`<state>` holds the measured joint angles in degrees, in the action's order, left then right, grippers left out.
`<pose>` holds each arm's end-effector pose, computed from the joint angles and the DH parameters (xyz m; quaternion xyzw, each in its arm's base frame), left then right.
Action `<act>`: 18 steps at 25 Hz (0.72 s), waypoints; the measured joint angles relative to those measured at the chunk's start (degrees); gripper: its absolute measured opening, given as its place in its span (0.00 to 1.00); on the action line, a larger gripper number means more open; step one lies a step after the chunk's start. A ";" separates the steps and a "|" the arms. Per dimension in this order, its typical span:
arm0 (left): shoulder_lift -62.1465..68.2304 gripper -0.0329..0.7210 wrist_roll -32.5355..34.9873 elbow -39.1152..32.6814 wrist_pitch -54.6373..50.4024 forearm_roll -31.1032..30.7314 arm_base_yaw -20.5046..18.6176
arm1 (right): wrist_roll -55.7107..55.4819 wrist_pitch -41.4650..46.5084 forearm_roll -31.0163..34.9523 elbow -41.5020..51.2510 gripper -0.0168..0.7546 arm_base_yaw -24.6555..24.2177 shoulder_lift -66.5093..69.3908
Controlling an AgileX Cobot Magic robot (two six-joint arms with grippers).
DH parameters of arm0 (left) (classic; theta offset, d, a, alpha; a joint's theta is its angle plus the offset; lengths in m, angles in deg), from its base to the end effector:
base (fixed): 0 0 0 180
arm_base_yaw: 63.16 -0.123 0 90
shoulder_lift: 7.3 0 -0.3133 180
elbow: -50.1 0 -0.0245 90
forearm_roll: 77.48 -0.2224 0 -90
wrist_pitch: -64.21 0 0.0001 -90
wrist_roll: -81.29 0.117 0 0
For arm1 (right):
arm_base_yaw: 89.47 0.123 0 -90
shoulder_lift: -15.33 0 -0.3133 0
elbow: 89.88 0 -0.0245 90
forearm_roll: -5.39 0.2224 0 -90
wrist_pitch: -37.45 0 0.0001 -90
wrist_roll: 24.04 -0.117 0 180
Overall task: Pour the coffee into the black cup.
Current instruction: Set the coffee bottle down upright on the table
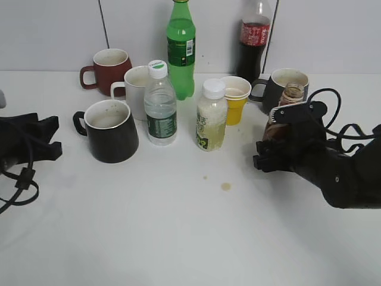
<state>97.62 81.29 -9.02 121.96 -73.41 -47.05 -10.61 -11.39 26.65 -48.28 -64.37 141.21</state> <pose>0.2685 -0.0702 0.1857 0.0792 0.7964 -0.0715 0.5953 0.3328 0.1206 0.1076 -0.1134 0.8558 -0.0062 0.5047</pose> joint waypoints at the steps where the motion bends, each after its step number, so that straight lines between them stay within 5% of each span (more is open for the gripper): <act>1: -1.96 0.46 0.00 -0.05 -2.38 0.33 0.00 | 1.11 1.99 0.75 0.00 0.82 0.00 -0.94; 7: -17.00 0.46 -0.49 2.36 -24.62 3.95 0.00 | 9.83 23.42 7.50 0.04 0.81 0.00 -12.23; 18: -41.96 0.46 -0.60 22.14 -97.05 3.90 0.00 | 10.13 59.84 7.86 0.06 0.80 0.00 -38.63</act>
<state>55.67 80.69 13.12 24.90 -69.52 -47.05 -0.48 48.45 34.52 -48.22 -64.37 102.58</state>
